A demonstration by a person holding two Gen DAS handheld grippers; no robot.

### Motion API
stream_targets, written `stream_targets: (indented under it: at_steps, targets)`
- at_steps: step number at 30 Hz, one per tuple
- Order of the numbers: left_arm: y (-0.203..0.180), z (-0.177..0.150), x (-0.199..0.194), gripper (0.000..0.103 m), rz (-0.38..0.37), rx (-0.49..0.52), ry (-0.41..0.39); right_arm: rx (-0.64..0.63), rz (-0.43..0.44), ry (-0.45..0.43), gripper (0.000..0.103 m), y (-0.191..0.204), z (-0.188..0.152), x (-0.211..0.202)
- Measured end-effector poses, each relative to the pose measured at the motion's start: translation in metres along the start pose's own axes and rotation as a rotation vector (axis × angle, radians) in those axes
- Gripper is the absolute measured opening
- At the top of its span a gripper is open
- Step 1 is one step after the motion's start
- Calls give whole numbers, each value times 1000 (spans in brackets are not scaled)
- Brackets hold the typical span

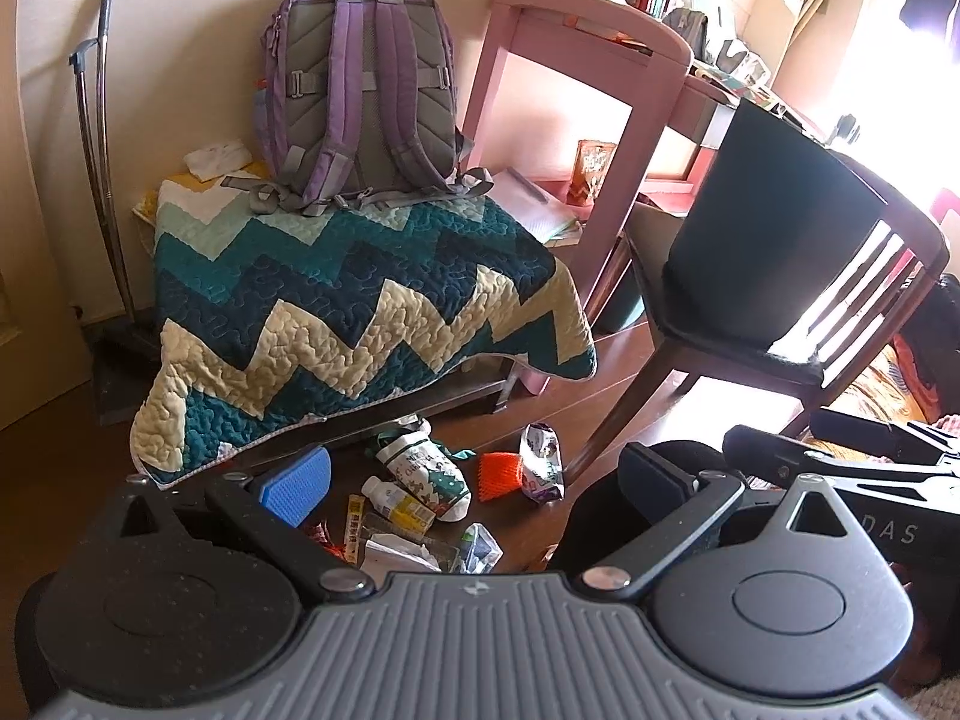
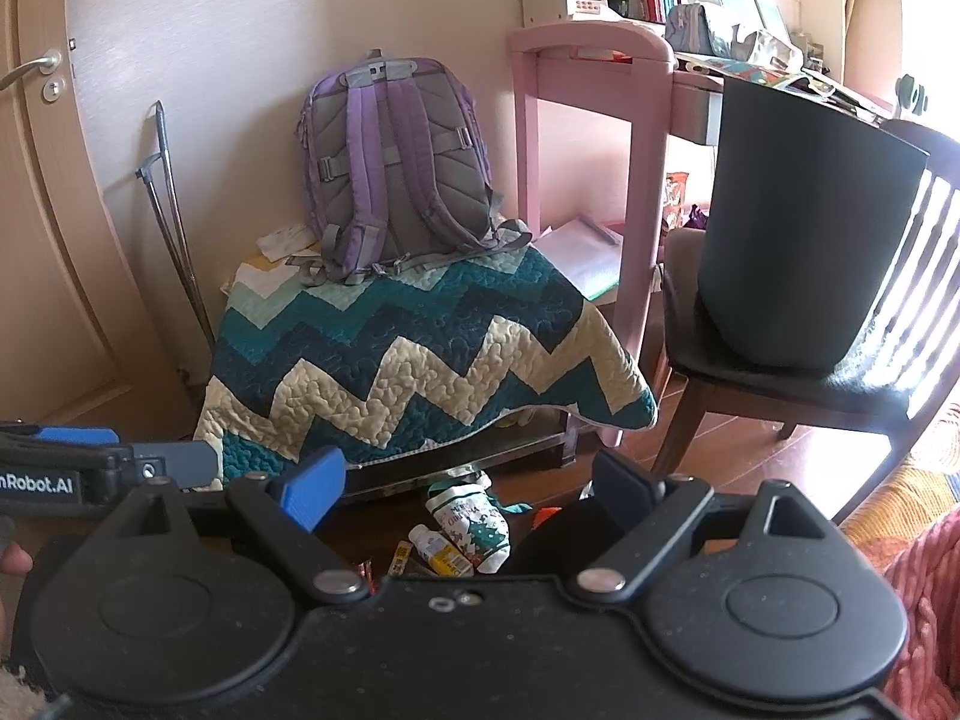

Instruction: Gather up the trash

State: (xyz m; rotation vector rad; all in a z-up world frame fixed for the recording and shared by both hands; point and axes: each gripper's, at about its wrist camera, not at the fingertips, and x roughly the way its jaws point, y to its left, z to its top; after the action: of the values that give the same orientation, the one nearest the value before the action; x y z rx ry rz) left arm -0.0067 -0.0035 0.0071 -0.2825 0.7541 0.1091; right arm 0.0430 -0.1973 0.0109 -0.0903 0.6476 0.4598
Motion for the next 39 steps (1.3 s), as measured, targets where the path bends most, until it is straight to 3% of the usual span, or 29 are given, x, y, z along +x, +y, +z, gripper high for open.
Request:
stream_targets:
  at_steps: [12,39]
  targets:
    - [7,1,2,103,41,-28,32,-24,38,5,90,3,3,1]
    - [9,-4,4,103,44,-50,64,-41,68,45,90,12,1,7]
